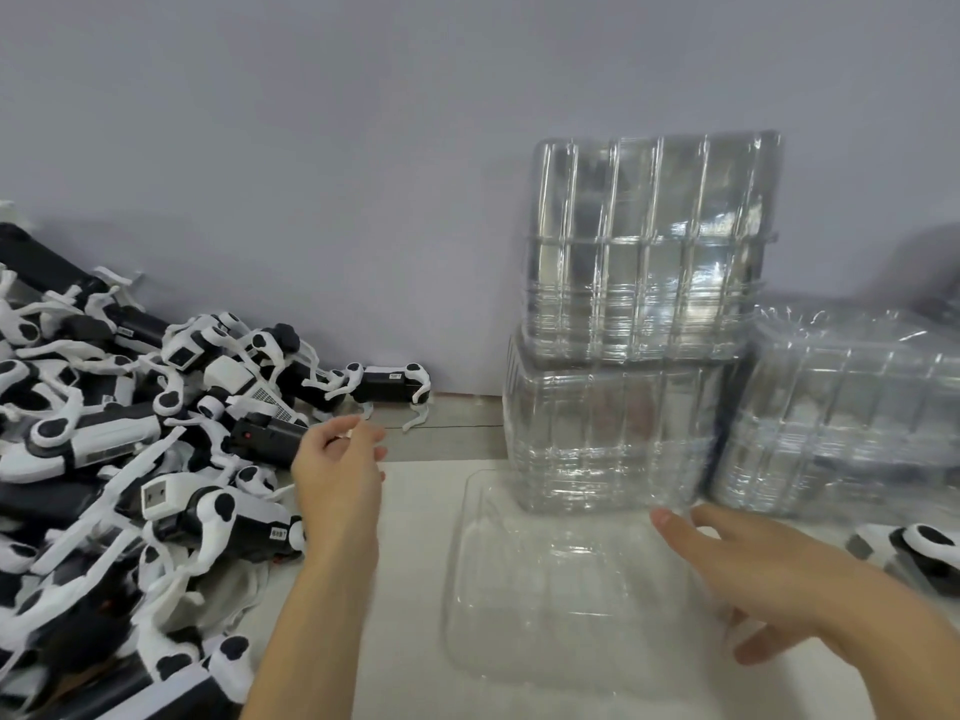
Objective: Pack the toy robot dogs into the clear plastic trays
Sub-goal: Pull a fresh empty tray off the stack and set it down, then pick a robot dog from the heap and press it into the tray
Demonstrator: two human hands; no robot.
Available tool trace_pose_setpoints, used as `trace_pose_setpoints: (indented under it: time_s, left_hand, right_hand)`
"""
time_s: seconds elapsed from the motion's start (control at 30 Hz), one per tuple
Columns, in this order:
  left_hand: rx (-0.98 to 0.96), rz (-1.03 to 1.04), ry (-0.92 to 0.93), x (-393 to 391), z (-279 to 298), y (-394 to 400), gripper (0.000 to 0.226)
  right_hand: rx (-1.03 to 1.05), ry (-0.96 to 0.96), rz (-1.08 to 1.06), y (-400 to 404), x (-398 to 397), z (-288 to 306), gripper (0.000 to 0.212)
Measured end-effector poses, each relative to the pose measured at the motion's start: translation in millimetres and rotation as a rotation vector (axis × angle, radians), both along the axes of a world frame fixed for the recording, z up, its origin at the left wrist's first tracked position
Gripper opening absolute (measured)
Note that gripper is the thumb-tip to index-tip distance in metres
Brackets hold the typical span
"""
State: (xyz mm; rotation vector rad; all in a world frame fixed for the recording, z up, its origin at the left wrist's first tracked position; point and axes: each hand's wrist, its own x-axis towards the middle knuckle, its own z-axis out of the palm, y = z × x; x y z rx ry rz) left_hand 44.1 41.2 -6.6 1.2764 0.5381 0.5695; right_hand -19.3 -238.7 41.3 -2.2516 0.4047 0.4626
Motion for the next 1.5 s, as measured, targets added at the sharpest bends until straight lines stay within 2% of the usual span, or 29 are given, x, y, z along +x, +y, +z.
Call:
trace_pose_setpoints:
  time_s: [0.17,0.3,0.4,0.5,0.63,0.73,0.87,0.93,1.03,1.13,1.2,1.27,1.37,1.5]
  left_hand:
    - [0.198,0.042,-0.001,-2.6,-0.2,6.1,0.007]
    - [0.640,0.101,0.097,-6.9,7.0,4.9,0.009]
    - [0.864,0.190,0.058,-11.8,20.1,2.2,0.011]
    - [0.967,0.246,-0.006,-19.8,40.1,1.1,0.009]
    - [1.051,0.157,-0.169,-27.9,65.6,2.9,0.008]
    - [0.965,0.093,-0.308,-33.7,82.9,1.3,0.012]
    - [0.602,-0.010,-0.501,-39.1,92.4,-1.6,0.020]
    - [0.409,-0.068,-0.553,-40.9,95.4,-6.6,0.020]
    - [0.163,-0.155,-0.566,-42.6,100.1,-19.6,0.019]
    - [0.001,-0.273,-0.553,-44.1,103.9,-36.0,0.019]
    - [-0.088,-0.362,-0.541,-44.2,105.5,-47.9,0.017]
    - [-0.181,-0.433,-0.492,-43.6,105.5,-60.4,0.014]
    - [-0.234,-0.500,-0.370,-41.6,100.3,-74.8,0.012]
    - [-0.027,-0.455,-0.229,-36.0,89.6,-78.3,0.018]
  right_hand:
    - [-0.013,-0.020,0.015,-2.6,0.6,-0.4,0.067]
    - [-0.012,-0.024,0.040,-4.5,1.2,-0.9,0.064]
    - [-0.045,-0.041,0.077,-5.6,2.4,-1.9,0.062]
    - [-0.076,-0.085,0.109,-7.8,3.4,-2.0,0.061]
    - [-0.185,-0.213,0.145,-12.5,5.8,-3.6,0.062]
    - [-0.217,-0.435,0.147,-10.3,13.6,-3.9,0.046]
    - [-0.065,-0.874,0.072,5.0,18.7,-2.1,0.027]
    - [0.027,-1.003,0.074,17.3,16.1,0.1,0.031]
    - [0.092,-1.072,0.179,36.3,11.6,0.5,0.057]
    - [0.135,-1.143,0.295,52.1,9.6,-0.3,0.078]
    - [0.174,-1.204,0.298,57.8,10.4,-0.6,0.082]
    - [0.205,-1.280,0.251,58.3,11.5,0.0,0.075]
    - [0.237,-1.365,0.182,50.4,13.1,2.1,0.065]
    - [0.336,-1.254,0.170,38.4,12.9,4.1,0.052]
